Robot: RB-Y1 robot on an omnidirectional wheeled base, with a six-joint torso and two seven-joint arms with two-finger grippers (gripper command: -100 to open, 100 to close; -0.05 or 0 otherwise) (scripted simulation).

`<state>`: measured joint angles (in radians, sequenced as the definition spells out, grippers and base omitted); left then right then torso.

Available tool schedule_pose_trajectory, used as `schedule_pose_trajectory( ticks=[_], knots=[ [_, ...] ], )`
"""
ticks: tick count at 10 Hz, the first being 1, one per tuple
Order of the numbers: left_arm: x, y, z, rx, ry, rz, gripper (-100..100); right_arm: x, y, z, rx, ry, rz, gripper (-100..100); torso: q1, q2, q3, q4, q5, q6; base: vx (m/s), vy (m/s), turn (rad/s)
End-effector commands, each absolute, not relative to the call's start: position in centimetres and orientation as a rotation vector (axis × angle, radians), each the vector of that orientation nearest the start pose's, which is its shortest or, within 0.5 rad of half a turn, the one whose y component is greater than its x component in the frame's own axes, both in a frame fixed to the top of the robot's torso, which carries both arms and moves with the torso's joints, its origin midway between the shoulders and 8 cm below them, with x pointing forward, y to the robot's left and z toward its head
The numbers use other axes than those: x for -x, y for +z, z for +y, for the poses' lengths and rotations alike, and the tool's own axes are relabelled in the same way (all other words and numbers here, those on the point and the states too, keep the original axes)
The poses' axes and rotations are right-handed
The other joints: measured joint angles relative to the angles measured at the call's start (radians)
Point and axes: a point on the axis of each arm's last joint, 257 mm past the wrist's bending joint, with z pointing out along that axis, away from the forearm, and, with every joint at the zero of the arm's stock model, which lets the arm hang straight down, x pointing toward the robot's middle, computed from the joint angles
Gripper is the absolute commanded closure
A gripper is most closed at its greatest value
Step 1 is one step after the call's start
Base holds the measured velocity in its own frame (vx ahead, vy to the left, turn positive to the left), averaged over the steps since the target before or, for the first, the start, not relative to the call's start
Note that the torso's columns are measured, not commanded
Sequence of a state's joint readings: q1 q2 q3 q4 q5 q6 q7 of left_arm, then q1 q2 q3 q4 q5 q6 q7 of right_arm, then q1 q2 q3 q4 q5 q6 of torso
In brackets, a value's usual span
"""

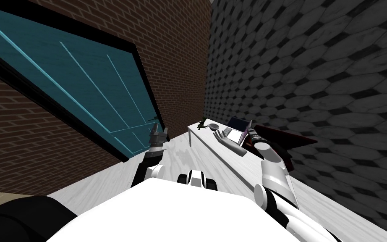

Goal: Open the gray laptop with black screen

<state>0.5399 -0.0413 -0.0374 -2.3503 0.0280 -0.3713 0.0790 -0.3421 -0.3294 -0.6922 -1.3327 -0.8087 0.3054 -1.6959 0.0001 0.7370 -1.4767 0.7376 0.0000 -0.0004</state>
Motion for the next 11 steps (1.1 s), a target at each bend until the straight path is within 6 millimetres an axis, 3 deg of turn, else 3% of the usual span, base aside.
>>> schedule_pose_trajectory(
  ticks=[1,2,3,5,11],
  knots=[
    [-34.9,1.8,28.0,0.817,-1.393,0.598,0,-55.5,-11.9,-60.2,1.601,-2.014,1.267,-100,0.0,0.002,0.001,0.001,0.0,0.001,-0.105,-0.028,0.216],
    [-34.9,1.8,28.0,0.817,-1.393,0.598,0,-55.5,-12.2,-59.7,1.607,-2.008,1.252,-100,-0.001,0.003,0.002,0.001,0.0,0.001,-0.048,-0.015,0.044],
    [-34.9,1.8,28.0,0.817,-1.393,0.598,0,-55.6,-12.2,-58.3,1.618,-1.989,1.224,100,0.0,0.0,0.0,0.0,0.0,0.001,0.043,0.005,-0.272],
    [-34.9,1.8,28.0,0.817,-1.393,0.598,0,-55.5,-12.2,-56.3,1.631,-1.966,1.176,100,-0.005,-0.008,-0.004,-0.005,-0.004,0.006,0.126,0.047,-0.276],
    [-34.9,1.8,28.0,0.817,-1.393,0.598,0,-55.0,-12.4,-49.8,1.66,-1.881,1.041,100,-0.004,-0.002,-0.001,-0.005,-0.005,0.0,0.102,0.026,-0.22]
  ],
)
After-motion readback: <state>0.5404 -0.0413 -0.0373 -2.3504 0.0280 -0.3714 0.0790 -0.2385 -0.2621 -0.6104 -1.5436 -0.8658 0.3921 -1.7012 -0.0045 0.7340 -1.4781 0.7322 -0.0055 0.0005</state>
